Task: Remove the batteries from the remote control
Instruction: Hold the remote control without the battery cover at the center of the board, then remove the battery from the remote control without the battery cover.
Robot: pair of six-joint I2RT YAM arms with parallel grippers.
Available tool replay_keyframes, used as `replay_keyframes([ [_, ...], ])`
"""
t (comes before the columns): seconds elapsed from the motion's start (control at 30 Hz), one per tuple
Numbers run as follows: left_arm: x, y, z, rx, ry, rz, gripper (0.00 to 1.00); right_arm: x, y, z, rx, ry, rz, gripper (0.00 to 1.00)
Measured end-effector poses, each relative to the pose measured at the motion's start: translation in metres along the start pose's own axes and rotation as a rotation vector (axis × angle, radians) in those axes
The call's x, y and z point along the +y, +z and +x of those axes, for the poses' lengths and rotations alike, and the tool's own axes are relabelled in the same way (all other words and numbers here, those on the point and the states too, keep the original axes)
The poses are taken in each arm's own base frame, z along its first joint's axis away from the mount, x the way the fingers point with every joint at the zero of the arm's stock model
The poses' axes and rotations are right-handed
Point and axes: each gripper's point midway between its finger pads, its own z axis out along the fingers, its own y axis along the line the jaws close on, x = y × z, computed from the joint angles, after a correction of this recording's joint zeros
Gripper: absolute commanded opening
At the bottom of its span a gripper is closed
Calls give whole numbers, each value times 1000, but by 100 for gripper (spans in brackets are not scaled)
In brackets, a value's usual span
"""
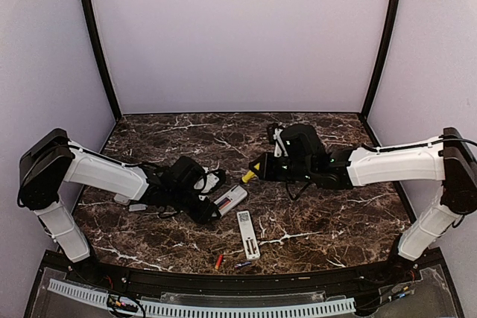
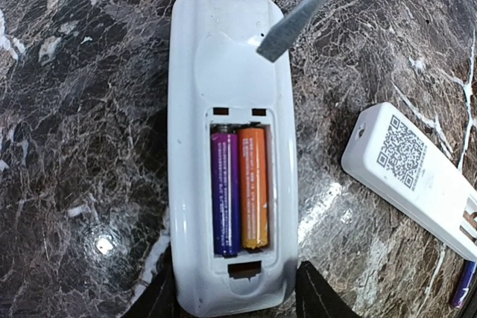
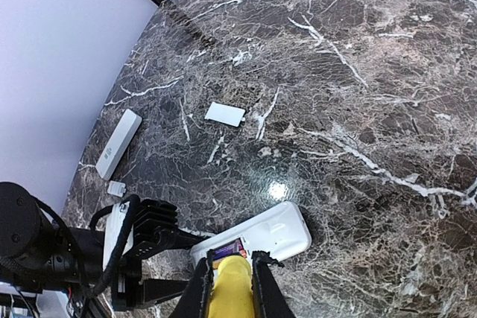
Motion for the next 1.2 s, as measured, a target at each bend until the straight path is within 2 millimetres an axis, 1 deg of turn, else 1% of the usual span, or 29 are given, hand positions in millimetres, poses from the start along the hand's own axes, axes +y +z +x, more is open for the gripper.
replay_keyframes([
  [0.13, -1, 1, 0, -9, 10, 4, 37, -1, 0, 7, 22, -55, -20, 0],
  [0.37, -1, 1, -1, -17, 23, 7, 37, 1, 1, 9, 32, -128, -23, 0],
  [0.57, -1, 2, -2, -18, 28, 7, 36, 10, 11, 13, 46, -178, -27, 0],
  [0.7, -2, 2, -2, -20, 31, 8, 35, 9, 17, 20, 65, -203, -19, 0],
  [0.97, -2, 2, -2, -21, 33, 8, 35, 9, 24, 19, 66, -228, -11, 0],
  [1.2, -2, 2, -2, -21, 33, 8, 34, 10, 26, 18, 67, -229, -12, 0],
])
